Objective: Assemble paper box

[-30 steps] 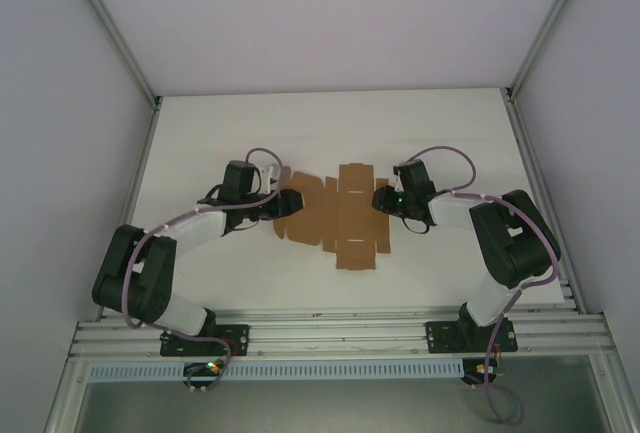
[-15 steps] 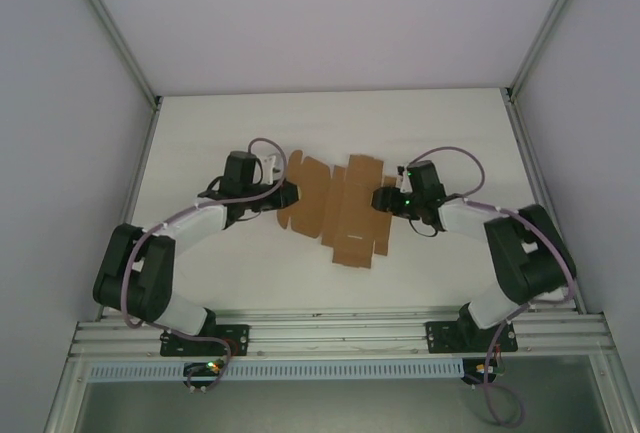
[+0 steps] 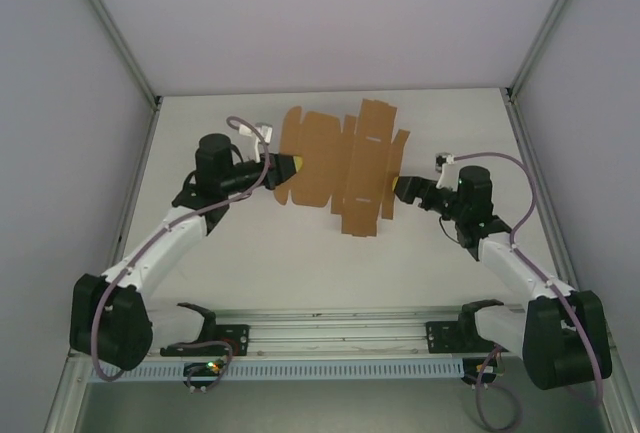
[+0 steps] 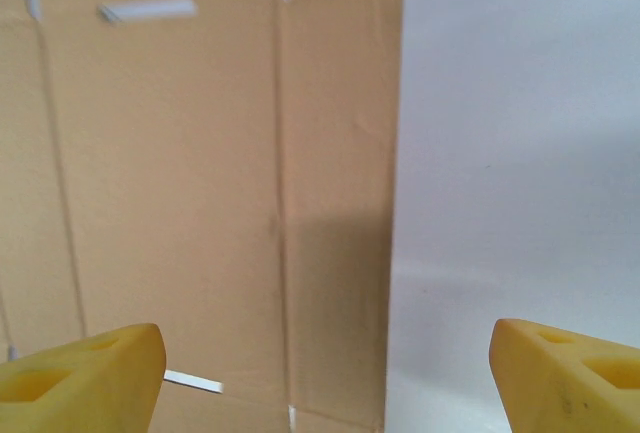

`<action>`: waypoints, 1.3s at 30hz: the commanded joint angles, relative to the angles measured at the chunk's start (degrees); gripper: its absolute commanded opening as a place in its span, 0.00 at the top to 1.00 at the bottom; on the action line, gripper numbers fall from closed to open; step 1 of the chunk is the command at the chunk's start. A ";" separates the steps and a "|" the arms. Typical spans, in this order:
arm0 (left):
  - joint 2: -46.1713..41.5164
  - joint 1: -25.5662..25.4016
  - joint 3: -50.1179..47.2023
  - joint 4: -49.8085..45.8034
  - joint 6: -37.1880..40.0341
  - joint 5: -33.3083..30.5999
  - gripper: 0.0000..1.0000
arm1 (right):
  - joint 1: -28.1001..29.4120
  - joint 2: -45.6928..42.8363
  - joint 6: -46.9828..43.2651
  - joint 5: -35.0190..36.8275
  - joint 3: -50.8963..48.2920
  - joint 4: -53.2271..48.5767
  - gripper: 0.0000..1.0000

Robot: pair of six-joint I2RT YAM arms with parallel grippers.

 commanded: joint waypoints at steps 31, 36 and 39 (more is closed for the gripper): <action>-7.50 0.53 -1.46 -21.22 6.28 -36.08 0.00 | 4.08 4.43 -15.97 -0.92 8.90 -19.68 1.00; -7.90 2.09 -3.73 -26.45 5.31 -40.74 0.00 | 11.81 11.44 -26.34 13.36 16.14 -32.20 1.00; -9.77 7.30 -8.59 -20.64 0.55 -33.84 0.00 | 15.81 15.75 -32.38 23.53 19.73 -33.90 1.00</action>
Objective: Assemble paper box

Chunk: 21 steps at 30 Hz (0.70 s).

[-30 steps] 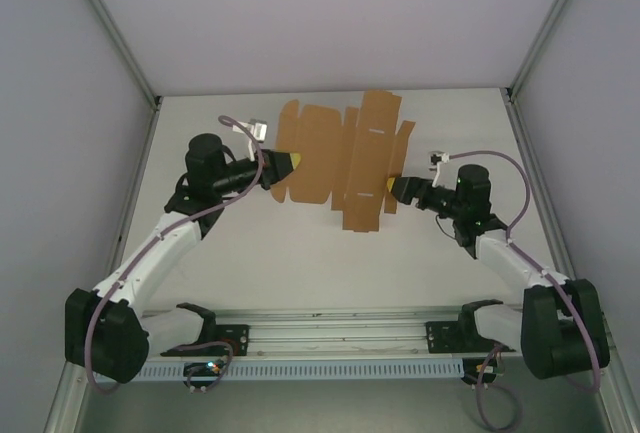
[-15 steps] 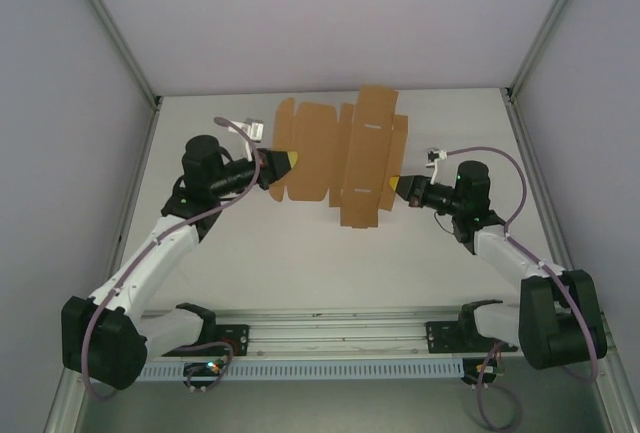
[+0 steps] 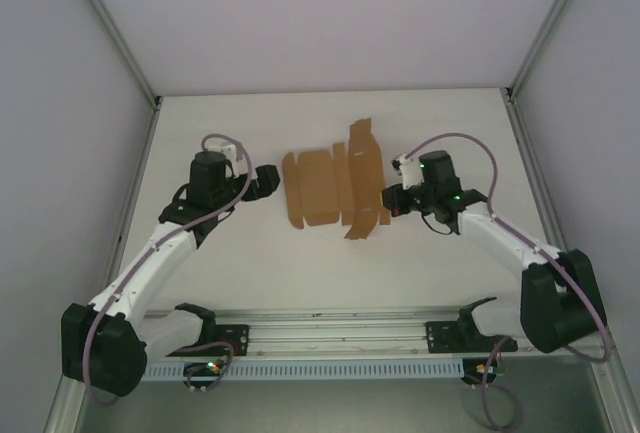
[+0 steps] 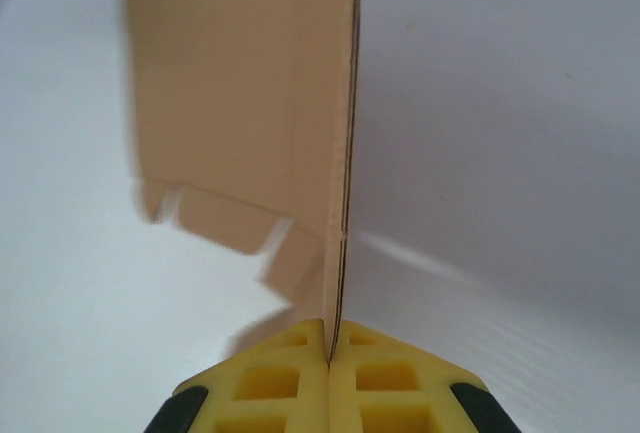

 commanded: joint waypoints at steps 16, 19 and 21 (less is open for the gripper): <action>9.68 0.00 5.32 5.18 -2.18 17.09 0.00 | 20.11 20.91 -54.82 51.30 8.08 18.74 1.00; 15.60 -2.36 10.06 4.57 -2.10 17.65 0.02 | 21.48 21.05 -56.20 50.16 7.45 22.23 1.00; 20.13 -3.20 13.48 3.68 -2.05 18.94 0.08 | 21.94 20.49 -55.90 48.49 7.07 22.62 1.00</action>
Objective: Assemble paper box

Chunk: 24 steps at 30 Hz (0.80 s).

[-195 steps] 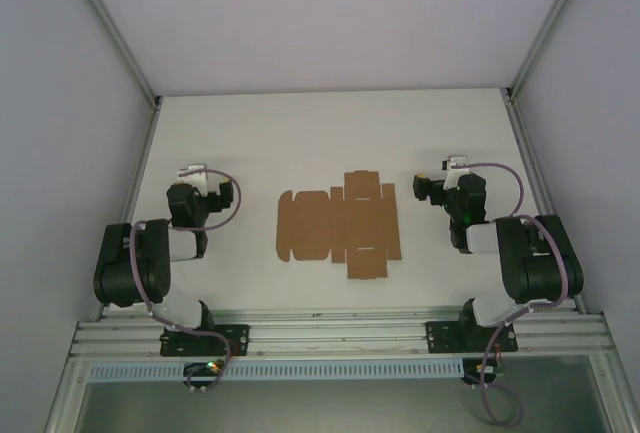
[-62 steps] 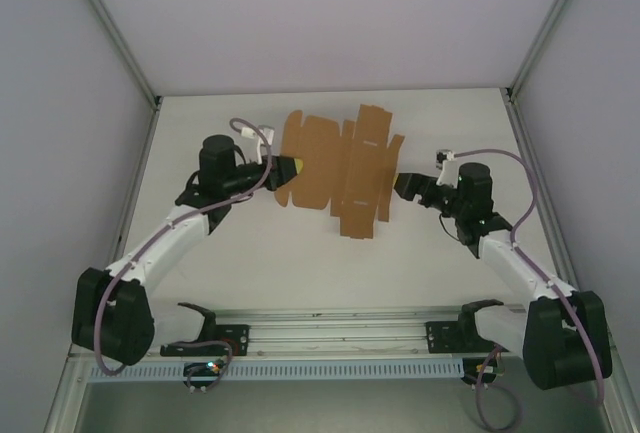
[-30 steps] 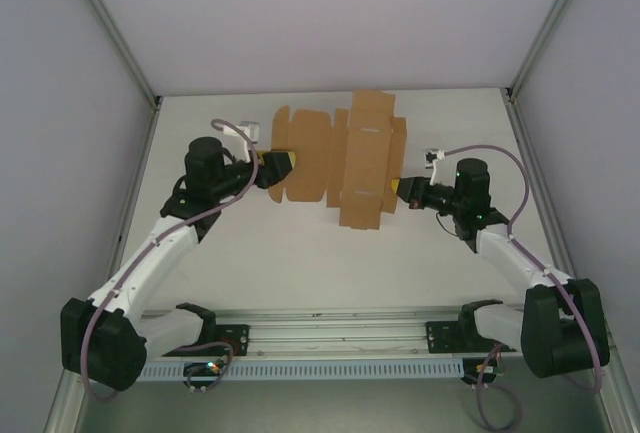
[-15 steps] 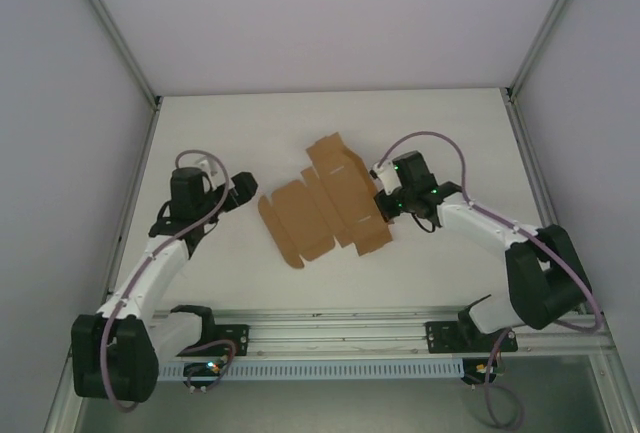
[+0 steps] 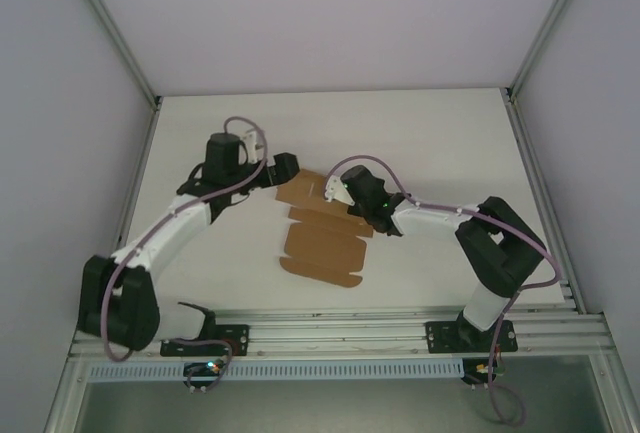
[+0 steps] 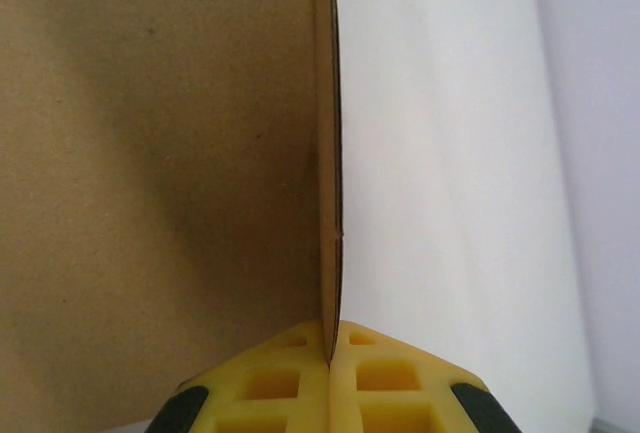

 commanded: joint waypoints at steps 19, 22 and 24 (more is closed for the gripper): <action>19.52 -6.19 13.77 -3.43 -2.49 6.96 0.57 | 1.18 -5.46 -1.07 -4.44 -3.38 7.22 1.00; 20.41 -6.46 14.19 -2.13 -3.57 7.32 0.60 | 1.89 -6.68 -2.78 -6.46 -5.45 9.13 1.00; 20.76 -6.72 14.39 -1.34 -4.07 7.59 0.66 | 2.02 -6.83 -2.95 -6.68 -5.80 9.21 1.00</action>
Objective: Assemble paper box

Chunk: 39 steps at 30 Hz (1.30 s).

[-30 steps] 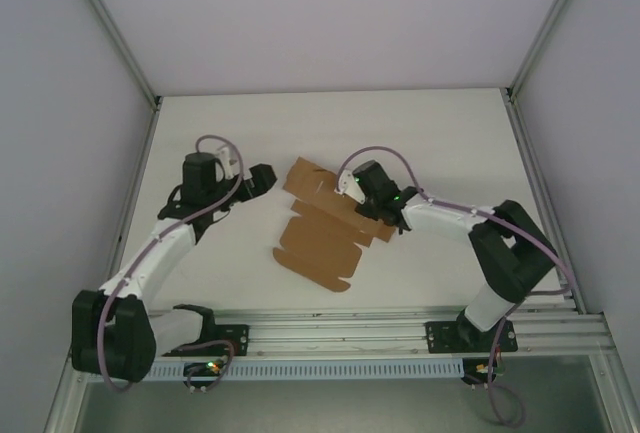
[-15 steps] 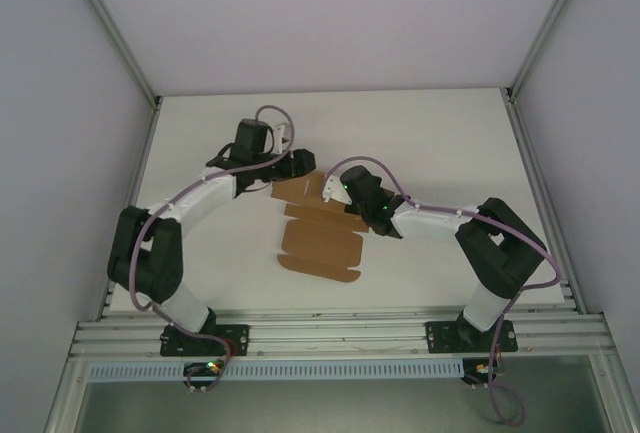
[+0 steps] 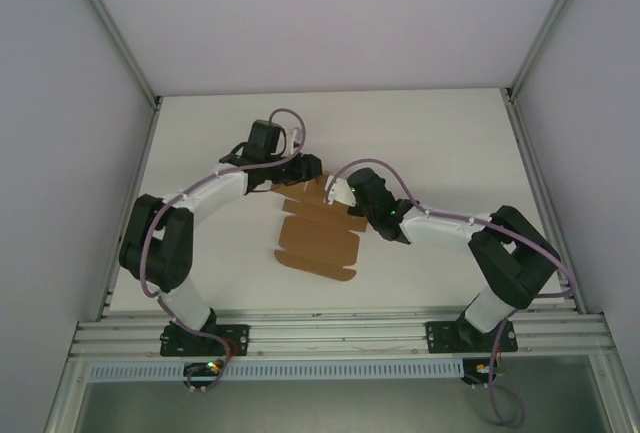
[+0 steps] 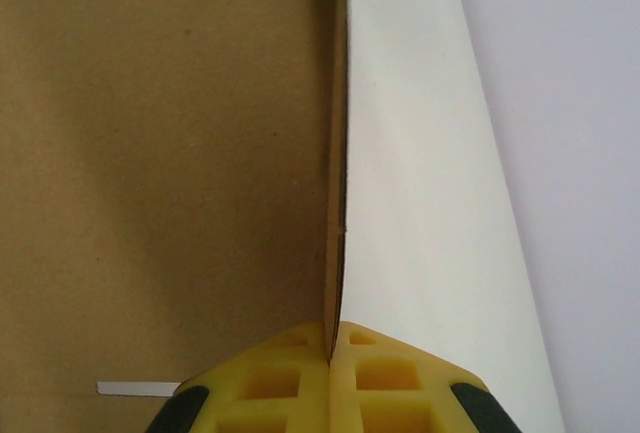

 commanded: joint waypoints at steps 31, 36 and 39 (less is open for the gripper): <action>-18.86 12.02 -26.37 2.77 6.63 -10.67 0.00 | -5.07 -10.40 9.76 -5.53 -6.10 2.58 1.00; -14.24 12.06 -26.57 10.84 6.37 -7.00 0.01 | -5.44 -11.45 10.70 -9.44 -6.33 2.24 1.00; -13.01 11.62 -27.40 17.96 5.66 -3.29 0.02 | -5.45 -11.23 11.21 -9.58 -5.86 1.58 1.00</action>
